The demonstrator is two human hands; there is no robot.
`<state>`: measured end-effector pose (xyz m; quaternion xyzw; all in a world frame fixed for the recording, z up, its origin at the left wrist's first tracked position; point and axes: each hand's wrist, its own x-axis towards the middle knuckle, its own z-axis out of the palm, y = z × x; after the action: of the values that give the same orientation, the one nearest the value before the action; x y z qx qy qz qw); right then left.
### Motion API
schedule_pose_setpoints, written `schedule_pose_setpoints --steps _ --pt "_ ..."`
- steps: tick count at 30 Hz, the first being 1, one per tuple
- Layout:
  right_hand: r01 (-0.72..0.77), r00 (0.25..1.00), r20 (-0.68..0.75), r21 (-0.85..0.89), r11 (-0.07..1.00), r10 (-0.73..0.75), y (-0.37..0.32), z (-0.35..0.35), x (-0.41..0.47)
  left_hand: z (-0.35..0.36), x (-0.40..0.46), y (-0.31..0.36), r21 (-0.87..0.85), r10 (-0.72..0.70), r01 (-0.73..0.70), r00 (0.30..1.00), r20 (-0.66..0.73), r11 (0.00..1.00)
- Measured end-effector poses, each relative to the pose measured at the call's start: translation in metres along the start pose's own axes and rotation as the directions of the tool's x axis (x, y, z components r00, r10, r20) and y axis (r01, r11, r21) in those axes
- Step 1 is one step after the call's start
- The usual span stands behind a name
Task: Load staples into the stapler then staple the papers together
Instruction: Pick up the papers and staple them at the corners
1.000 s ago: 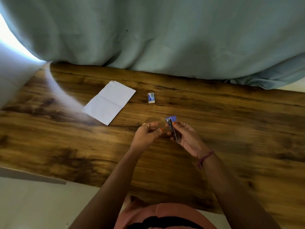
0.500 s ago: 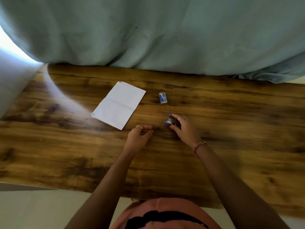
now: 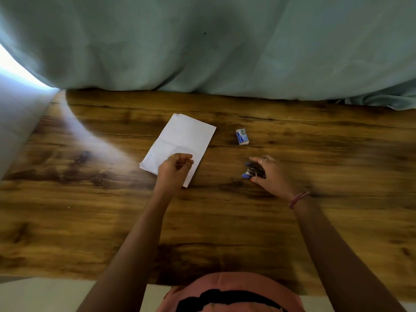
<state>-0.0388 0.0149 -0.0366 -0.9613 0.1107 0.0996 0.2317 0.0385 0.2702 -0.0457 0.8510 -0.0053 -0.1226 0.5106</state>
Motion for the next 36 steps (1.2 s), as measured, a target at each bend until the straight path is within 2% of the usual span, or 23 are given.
schedule_pose_setpoints --steps 2,5,8,10,12,16,22,25,28,32,36 --pt "0.019 0.999 -0.045 0.045 0.999 -0.017 -0.015 -0.007 0.004 -0.014 0.012 -0.001 0.018 0.01 -0.009 0.998 -0.058 1.0" --pt "0.033 0.991 -0.131 0.35 0.936 0.014 -0.049 -0.01 0.015 -0.034 0.033 -0.004 0.109 0.043 -0.027 0.989 -0.141 0.994" --pt "-0.082 0.993 -0.023 0.583 0.808 0.117 -0.082 0.003 0.032 -0.049 0.056 -0.007 0.215 0.057 -0.023 0.987 -0.153 0.976" --pt "-0.187 0.982 0.085 0.617 0.765 0.171 -0.096 0.017 0.043 -0.053 0.07 -0.009 0.31 0.025 0.024 0.988 -0.151 0.95" --pt "-0.267 0.962 0.135 0.626 0.732 0.235 -0.106 0.03 0.052 -0.055 0.078 -0.009 0.35 -0.029 0.08 0.988 -0.15 0.933" --pt "-0.31 0.939 0.076 0.612 0.728 0.336 -0.116 0.042 0.062 -0.053 0.084 -0.008 0.393 -0.085 0.12 0.991 -0.107 0.912" --pt "-0.315 0.922 0.019 0.618 0.721 0.387 -0.126 0.048 0.072 -0.049 0.095 -0.001 0.433 -0.104 0.106 0.994 -0.028 0.895" --pt "-0.341 0.907 0.055 0.68 0.649 0.418 -0.127 0.049 0.074 -0.053 0.099 -0.002 0.336 -0.181 0.177 0.983 -0.02 0.925" --pt "-0.346 0.894 0.092 0.764 0.545 0.438 -0.122 0.049 0.073 -0.061 0.098 -0.008 0.107 -0.27 0.267 0.963 0.016 0.958" --pt "-0.378 0.891 0.232 0.856 0.353 0.391 -0.111 0.044 0.066 -0.071 0.093 -0.01 -0.175 -0.39 0.432 0.891 0.23 0.884" --pt "-0.368 0.905 0.276 0.89 0.27 0.323 -0.1 0.035 0.056 -0.074 0.08 -0.013 -0.305 -0.325 0.462 0.854 0.406 0.833"
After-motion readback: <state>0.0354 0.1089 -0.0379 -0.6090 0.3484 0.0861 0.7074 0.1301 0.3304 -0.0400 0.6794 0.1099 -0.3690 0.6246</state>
